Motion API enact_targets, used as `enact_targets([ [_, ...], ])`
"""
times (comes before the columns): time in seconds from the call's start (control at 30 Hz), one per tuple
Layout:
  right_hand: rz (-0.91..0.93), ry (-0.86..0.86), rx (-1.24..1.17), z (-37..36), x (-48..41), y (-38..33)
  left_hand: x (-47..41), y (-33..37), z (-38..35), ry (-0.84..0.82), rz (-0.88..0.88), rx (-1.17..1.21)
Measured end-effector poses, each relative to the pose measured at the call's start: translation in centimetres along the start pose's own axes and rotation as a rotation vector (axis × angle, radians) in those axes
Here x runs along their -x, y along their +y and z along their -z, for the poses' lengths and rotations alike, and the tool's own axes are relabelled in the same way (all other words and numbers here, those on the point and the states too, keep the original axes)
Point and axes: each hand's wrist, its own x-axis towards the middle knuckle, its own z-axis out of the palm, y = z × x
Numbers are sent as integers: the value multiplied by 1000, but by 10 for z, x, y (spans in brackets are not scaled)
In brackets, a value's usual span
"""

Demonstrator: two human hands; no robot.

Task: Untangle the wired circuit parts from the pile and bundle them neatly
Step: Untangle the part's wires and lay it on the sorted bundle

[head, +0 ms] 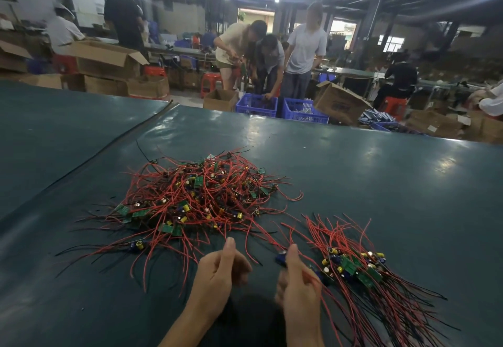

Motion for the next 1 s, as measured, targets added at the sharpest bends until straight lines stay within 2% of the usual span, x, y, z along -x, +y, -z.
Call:
enact_targets([
  [0.1, -132, 138, -246, 14, -11, -5, -6, -1, 15, 159, -107, -97],
  [0.2, -171, 180, -501, 28, -22, -9, -11, -2, 31, 287, -245, -336],
  [0.33, -120, 210, -595, 37, -26, -13, -16, -1, 47, 413, -359, -639],
  [0.4, -106, 218, -620, 38, -26, -12, -19, -4, 52, 454, -304, -739],
  [0.47, -102, 211, -651, 38, -25, -12, -20, -9, 55, 437, -104, -834],
  [0.57, -111, 228, -680, 41, -25, -12, -22, -18, 60, 322, 177, -967],
  [0.8, -129, 286, -578, 42, -32, -12, -23, -22, 58, 257, 193, -1100],
  [1.0, -159, 269, -701, 47, -32, -10, -23, -22, 56, 315, 192, -1103],
])
